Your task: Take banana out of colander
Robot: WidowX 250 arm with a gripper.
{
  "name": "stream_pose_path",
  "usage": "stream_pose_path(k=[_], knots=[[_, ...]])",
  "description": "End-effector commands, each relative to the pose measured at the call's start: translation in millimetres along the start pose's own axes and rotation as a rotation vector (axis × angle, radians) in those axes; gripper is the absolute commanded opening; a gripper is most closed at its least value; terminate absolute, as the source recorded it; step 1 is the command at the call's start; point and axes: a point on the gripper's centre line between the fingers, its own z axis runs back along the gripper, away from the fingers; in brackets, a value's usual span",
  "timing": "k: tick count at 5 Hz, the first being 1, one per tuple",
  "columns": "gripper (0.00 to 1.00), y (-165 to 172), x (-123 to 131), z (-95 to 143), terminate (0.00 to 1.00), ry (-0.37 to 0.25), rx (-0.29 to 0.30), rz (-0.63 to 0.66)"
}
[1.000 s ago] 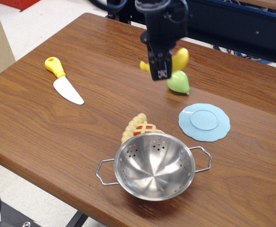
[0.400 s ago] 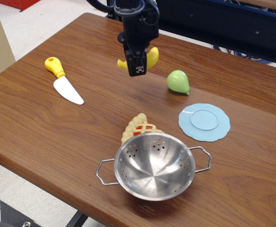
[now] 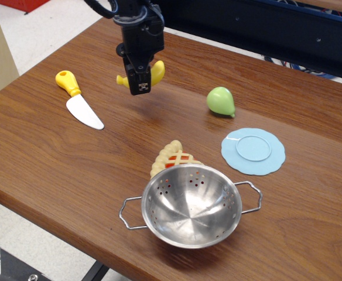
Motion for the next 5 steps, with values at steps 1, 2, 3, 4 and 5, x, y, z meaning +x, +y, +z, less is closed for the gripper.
stream_pose_path(k=[1,2,3,4,5], knots=[[0.00,13.6,-26.7,3.3,0.00,0.034,0.039,0.003],[1.00,10.7,-28.1,-5.0,0.00,0.089,0.058,0.014],[1.00,9.2,-28.9,-1.3,0.00,0.098,0.043,0.013],[1.00,9.4,-29.6,17.6,0.00,0.079,0.015,0.069],[1.00,4.9,-21.7,48.5,0.00,-0.024,-0.007,0.064]])
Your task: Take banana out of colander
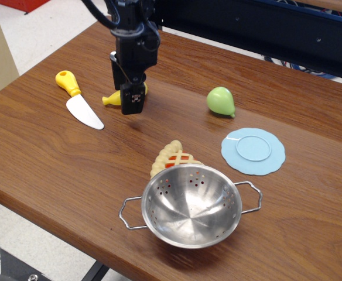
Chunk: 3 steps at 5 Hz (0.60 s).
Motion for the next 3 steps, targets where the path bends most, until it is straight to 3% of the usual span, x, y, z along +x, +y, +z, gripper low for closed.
stream_pose_path(k=[1,2,3], knots=[[1.00,3.3,-11.3,82.9,0.00,-0.185,0.045,0.007],[1.00,3.3,-11.3,82.9,0.00,-0.185,0.045,0.007],[1.00,3.3,-11.3,82.9,1.00,-0.185,0.045,0.007]])
